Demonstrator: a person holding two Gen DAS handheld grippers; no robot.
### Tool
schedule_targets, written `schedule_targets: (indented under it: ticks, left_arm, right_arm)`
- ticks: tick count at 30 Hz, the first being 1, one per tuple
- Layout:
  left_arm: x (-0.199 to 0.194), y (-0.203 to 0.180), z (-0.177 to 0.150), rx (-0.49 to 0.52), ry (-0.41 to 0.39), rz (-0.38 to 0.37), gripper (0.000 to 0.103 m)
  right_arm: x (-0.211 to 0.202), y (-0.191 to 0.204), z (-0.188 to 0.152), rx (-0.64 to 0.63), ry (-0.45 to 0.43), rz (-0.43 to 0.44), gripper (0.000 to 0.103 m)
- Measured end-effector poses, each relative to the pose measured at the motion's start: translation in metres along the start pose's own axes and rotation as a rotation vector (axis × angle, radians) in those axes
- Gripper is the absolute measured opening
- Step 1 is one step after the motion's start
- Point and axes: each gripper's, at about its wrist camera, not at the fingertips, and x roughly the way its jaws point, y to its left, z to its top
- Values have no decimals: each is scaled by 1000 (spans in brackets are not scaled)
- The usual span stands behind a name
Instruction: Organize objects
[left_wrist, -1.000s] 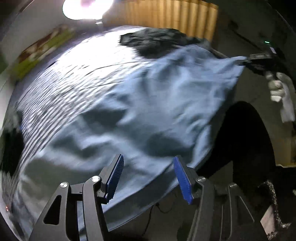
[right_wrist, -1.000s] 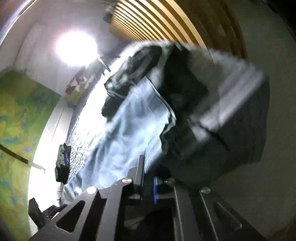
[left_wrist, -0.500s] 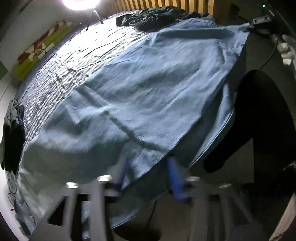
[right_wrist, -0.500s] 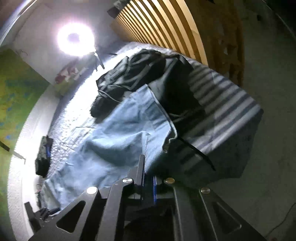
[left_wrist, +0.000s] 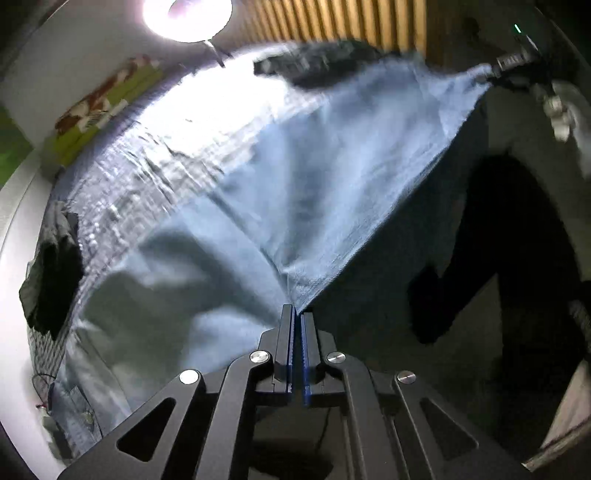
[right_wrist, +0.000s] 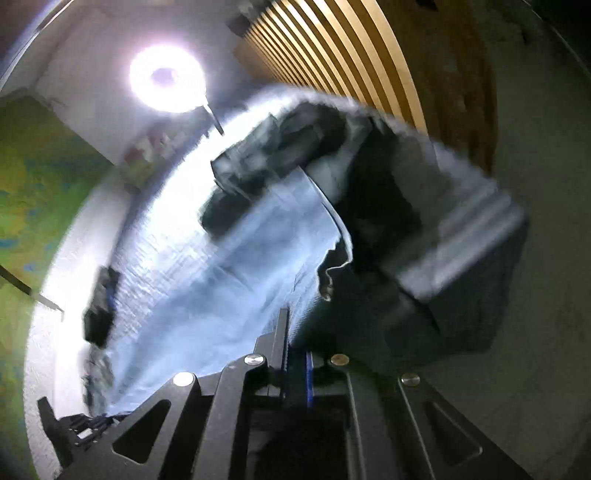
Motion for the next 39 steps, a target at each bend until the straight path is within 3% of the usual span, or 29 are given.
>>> schedule_targets:
  ticks: [3, 7, 9, 11, 14, 16, 18, 21, 25, 29, 31, 33, 34, 37, 39]
  left_arm:
    - [38, -10, -9, -8, 132, -56, 6]
    - [26, -18, 1, 12, 122, -106, 11]
    - [9, -14, 17, -8, 86, -126, 41]
    - [-11, -9, 43, -19, 22, -141, 54]
    - [-22, -13, 84, 0, -34, -147, 54]
    - [-15, -20, 114, 45, -53, -114, 54]
    - [-3, -31, 139, 76, -59, -130, 54]
    - [27, -48, 171, 117, -51, -121, 54]
    - [73, -48, 202, 75, -22, -151, 54]
    - [92, -50, 219, 82, -13, -170, 54]
    - [98, -51, 222, 92, -5, -174, 54]
    - [106, -53, 223, 93, 4, -193, 54]
    - [110, -55, 223, 98, 6, -197, 54]
    - [121, -59, 220, 107, 17, -208, 54]
    - [125, -59, 218, 102, 23, -218, 54]
  right_arm:
    - [34, -25, -20, 40, 74, -45, 8]
    - [38, -45, -30, 83, 76, -15, 15]
    - [28, -46, -30, 48, 44, -58, 21]
    - [17, -46, -26, 26, 9, -64, 26]
    - [1, -42, -8, -12, -74, -54, 27]
    - [-4, -40, 7, -42, -91, -47, 27]
    - [-3, -40, 25, -61, -101, -10, 28]
    - [17, -31, 46, -140, -56, 31, 38]
    - [63, -26, 66, -155, 17, 44, 38]
    - [91, -13, 66, -202, 59, 68, 38]
    - [97, -10, 62, -220, 48, 28, 25]
    - [90, -1, 53, -257, -16, -13, 18]
    - [84, 6, 48, -288, -52, -21, 17]
    - [71, 46, 16, -552, -186, -133, 14]
    - [73, 74, -10, -756, -224, -209, 14]
